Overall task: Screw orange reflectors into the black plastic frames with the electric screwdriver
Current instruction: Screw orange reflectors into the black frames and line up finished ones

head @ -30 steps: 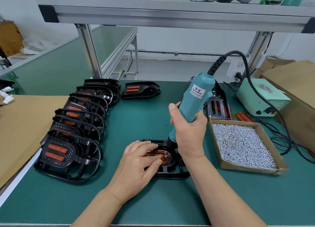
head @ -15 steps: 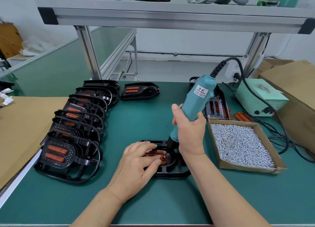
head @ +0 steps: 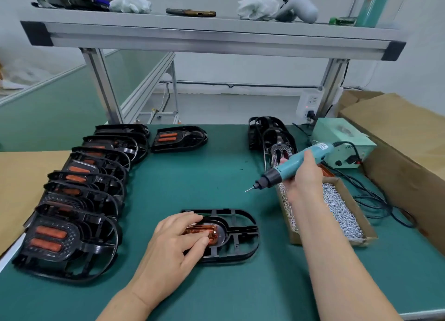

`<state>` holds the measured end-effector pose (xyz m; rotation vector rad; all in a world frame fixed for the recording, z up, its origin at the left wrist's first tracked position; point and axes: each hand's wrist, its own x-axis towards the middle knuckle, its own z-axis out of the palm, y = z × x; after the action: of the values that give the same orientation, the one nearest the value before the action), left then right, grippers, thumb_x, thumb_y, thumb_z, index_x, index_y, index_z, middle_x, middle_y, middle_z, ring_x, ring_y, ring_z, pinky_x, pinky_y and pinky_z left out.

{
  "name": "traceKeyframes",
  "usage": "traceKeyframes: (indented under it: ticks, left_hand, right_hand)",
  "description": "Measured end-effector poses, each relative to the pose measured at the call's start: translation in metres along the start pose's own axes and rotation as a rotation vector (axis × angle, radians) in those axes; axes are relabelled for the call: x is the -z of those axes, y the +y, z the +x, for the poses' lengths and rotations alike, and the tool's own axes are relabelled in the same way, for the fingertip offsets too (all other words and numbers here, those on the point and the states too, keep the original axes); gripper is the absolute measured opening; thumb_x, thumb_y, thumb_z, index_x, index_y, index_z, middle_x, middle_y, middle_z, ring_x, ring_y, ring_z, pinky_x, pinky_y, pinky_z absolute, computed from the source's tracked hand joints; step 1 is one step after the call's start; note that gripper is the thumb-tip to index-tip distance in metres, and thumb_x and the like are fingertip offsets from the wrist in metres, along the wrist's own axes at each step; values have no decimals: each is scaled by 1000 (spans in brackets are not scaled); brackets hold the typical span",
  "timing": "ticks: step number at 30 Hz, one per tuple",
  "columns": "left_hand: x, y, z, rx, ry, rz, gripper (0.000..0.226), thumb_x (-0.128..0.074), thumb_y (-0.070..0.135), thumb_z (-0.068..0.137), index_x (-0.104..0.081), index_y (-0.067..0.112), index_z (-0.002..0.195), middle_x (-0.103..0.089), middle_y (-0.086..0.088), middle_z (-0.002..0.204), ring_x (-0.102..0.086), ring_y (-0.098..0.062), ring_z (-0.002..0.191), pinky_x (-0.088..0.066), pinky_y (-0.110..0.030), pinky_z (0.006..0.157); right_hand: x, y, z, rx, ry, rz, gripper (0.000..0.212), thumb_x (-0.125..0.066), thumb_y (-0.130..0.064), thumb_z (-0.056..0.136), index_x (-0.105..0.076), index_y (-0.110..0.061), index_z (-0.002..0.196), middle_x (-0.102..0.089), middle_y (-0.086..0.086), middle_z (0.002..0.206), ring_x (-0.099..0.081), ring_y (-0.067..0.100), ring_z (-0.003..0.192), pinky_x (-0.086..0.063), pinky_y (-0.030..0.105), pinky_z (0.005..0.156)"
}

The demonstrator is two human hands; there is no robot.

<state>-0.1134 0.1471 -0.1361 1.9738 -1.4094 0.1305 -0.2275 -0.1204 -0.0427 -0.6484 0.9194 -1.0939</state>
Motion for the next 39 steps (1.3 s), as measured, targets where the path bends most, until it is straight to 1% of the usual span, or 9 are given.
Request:
traceKeyframes:
  ticks: [5,16,19,22,25,28,30,33,39]
  left_hand:
    - [0,1,2,-2,4,-2,32,-49,45,96,-79,34,102,-63,16,124,-56,-15,119,-44,-44,100]
    - [0,0,-1,14,-11,-35,36,-48,46,97,-80,30,104,-63,14,126,-55,-16,122,-51,-47,95]
    - [0,1,0,14,-13,-21,38,-47,48,97,-79,30,107,-62,15,127,-54,-14,124,-50,-46,96]
    - [1,1,-1,-5,-21,21,39,-48,53,96,-78,32,109,-61,14,129,-54,-14,125,-49,-47,95]
    - [2,1,-3,-32,-34,62,47,-46,63,95,-76,32,111,-60,14,132,-52,-13,127,-47,-45,94]
    - [3,2,-3,-71,-64,89,53,-45,69,92,-74,31,116,-58,12,134,-51,-14,128,-46,-43,93]
    - [2,4,-4,-114,-90,132,54,-47,69,92,-73,31,119,-58,9,134,-51,-16,128,-48,-43,92]
    - [2,6,-4,-133,-106,130,50,-52,67,91,-71,32,121,-58,8,134,-51,-17,128,-49,-43,92]
    - [4,10,-3,-181,-110,105,48,-52,65,93,-71,31,122,-59,10,133,-49,-14,131,-43,-39,99]
  right_hand:
    - [25,-6,31,-50,59,-92,19,-48,-24,106,-42,-8,115,-58,7,92,-63,19,79,-56,41,82]
    - [49,6,40,20,52,-477,41,-64,-31,97,-49,-3,123,-64,4,92,-67,15,67,-58,29,62]
    - [58,4,38,79,12,-579,37,-59,-33,100,-52,-2,118,-68,8,97,-69,11,52,-58,27,57]
    - [67,-3,32,129,-21,-745,26,-51,-26,102,-57,-4,114,-72,7,90,-72,14,57,-61,42,73]
    - [80,-10,18,352,-1,-1308,16,-55,-21,95,-66,-16,104,-73,5,92,-63,24,78,-50,36,78]
    - [84,-14,3,363,-235,-1603,12,-66,-19,89,-69,-31,87,-70,-5,93,-60,19,86,-45,31,75]
    - [84,-13,-4,294,-382,-1685,11,-73,-23,86,-70,-32,92,-66,-9,93,-61,17,90,-48,32,80]
    - [83,-13,-8,372,-380,-1729,10,-77,-25,84,-71,-31,90,-65,-9,93,-62,18,95,-51,34,84]
    - [88,-11,-7,419,-322,-1634,16,-76,-24,87,-72,-24,72,-67,-8,74,-59,8,71,-42,28,60]
